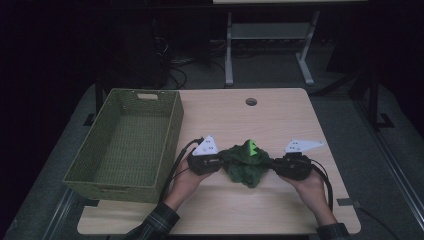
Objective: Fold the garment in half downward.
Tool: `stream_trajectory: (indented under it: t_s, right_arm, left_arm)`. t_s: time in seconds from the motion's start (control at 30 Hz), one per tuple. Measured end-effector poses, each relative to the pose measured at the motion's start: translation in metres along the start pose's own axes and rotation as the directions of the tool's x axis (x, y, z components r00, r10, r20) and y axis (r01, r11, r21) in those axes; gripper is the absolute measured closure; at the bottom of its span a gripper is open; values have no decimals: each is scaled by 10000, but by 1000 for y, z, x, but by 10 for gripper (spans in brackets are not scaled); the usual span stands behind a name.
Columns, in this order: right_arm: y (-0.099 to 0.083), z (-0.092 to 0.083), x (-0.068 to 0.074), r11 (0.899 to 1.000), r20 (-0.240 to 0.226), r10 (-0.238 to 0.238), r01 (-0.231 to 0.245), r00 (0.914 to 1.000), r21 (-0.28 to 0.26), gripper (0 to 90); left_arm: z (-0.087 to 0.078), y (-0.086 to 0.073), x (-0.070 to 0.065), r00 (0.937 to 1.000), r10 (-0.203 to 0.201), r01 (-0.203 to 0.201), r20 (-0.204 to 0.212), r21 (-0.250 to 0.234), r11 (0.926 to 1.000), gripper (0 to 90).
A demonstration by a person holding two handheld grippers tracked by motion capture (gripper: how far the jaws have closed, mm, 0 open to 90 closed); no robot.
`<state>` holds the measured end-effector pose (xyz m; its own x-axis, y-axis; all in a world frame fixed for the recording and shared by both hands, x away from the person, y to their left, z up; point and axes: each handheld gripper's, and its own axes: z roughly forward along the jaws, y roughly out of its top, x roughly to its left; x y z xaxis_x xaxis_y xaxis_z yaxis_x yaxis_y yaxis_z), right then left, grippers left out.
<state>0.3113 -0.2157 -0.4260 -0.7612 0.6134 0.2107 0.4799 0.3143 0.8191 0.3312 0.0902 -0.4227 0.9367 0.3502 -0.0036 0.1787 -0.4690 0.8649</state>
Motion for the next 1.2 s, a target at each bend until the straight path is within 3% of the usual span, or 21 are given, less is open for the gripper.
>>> stream_trajectory:
  t_s: [0.07,0.37,0.47,0.63,0.8,1.07,1.2]
  right_arm:
    - [-6,-2,4,9999,6,-93,93,10000,-111,858]
    - [-29,1,14,9993,-175,-101,108,9998,369,855]
    - [-34,4,15,9976,-272,-17,36,9996,697,853]
    - [-41,14,17,9929,-112,-302,313,9995,1147,851]
    - [-42,17,17,9929,-72,-172,180,9998,1179,765]
    - [-44,-5,27,9979,-51,-198,201,9998,614,659]
    - [-46,-14,33,9983,-131,-268,274,9996,522,616]
  left_arm:
    - [0,-5,-4,10000,6,-7,78,105,9999,839]
    - [6,-33,-16,9977,-267,228,623,621,9978,841]
    - [10,-38,-19,9966,-253,175,781,991,9949,841]
    - [23,-45,-22,9968,-165,29,784,1700,9854,839]
    - [21,-43,-22,9972,-268,150,700,1641,9863,771]
    - [3,-38,-33,9955,-457,350,827,1269,9913,636]
    - [-8,-41,-39,9954,-580,484,764,1222,9913,632]
